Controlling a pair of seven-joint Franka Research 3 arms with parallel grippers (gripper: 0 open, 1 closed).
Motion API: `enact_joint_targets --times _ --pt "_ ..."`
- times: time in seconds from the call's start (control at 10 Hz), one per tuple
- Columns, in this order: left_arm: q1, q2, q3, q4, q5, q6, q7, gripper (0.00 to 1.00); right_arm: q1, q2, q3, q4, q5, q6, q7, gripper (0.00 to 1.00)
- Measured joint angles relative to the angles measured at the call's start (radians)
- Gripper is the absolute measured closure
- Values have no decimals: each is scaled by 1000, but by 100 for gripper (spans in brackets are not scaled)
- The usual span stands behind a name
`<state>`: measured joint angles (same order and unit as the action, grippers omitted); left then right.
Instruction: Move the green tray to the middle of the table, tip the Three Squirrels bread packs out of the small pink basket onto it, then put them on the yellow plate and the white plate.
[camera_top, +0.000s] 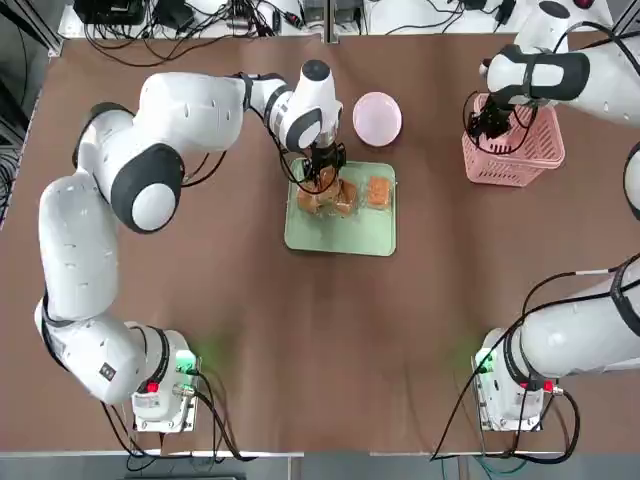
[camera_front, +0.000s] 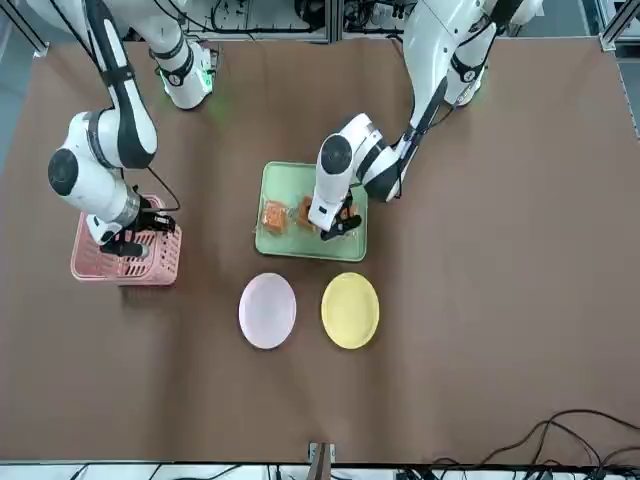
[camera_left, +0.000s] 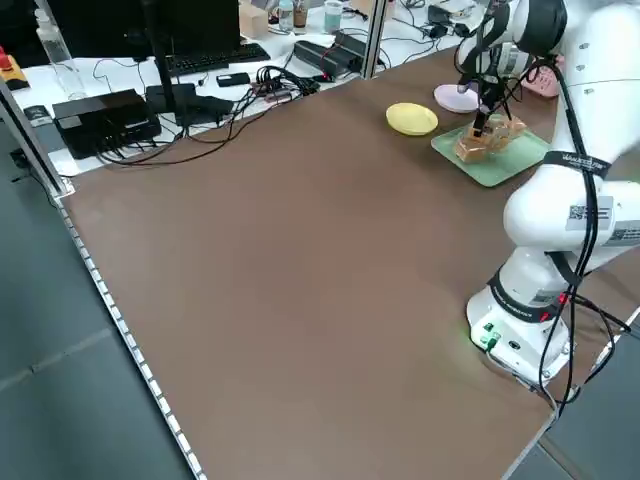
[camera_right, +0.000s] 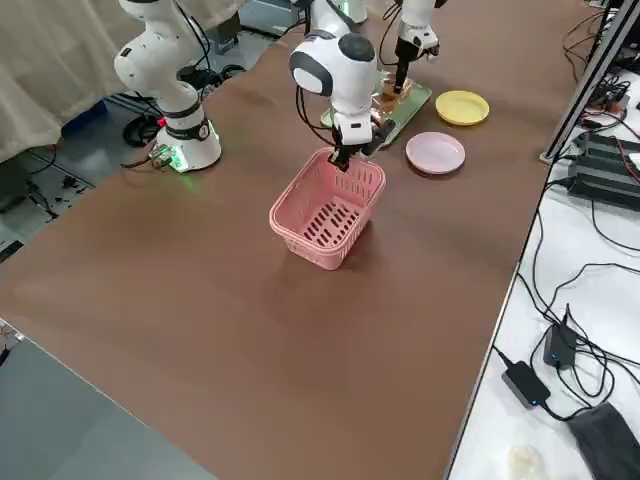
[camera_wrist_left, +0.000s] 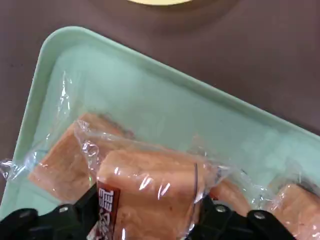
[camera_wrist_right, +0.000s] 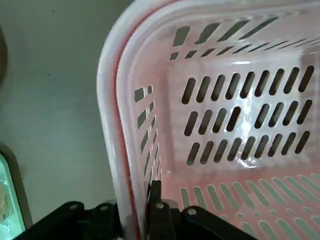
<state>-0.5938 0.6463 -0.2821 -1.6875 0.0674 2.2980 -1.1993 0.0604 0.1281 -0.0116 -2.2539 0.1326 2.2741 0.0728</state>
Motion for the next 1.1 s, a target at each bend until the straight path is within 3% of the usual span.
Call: enact_joint_targets --times 0.2,0.4,0.5,0.8,1.0,1.1 --pt "1 -5 0 0 12 -20 1 29 0 0 -2 -1 0 0 2 91" --pt "9 -72 0 -40 29 -122 48 31 0 1 -15 0 0 -1 15 63" --pt "17 -134 -2 -109 29 -137 77 32 0 1 -24 3 0 0 25 47" --pt "21 -242 -30 -281 30 -89 126 33 0 0 -26 40 0 2 53 3" --pt "19 -303 -88 -385 31 -27 181 47 0 -5 -27 150 -1 -108 64 1" --pt "18 -336 -115 -447 31 14 183 48 -2 -11 -30 246 -10 -199 69 1"
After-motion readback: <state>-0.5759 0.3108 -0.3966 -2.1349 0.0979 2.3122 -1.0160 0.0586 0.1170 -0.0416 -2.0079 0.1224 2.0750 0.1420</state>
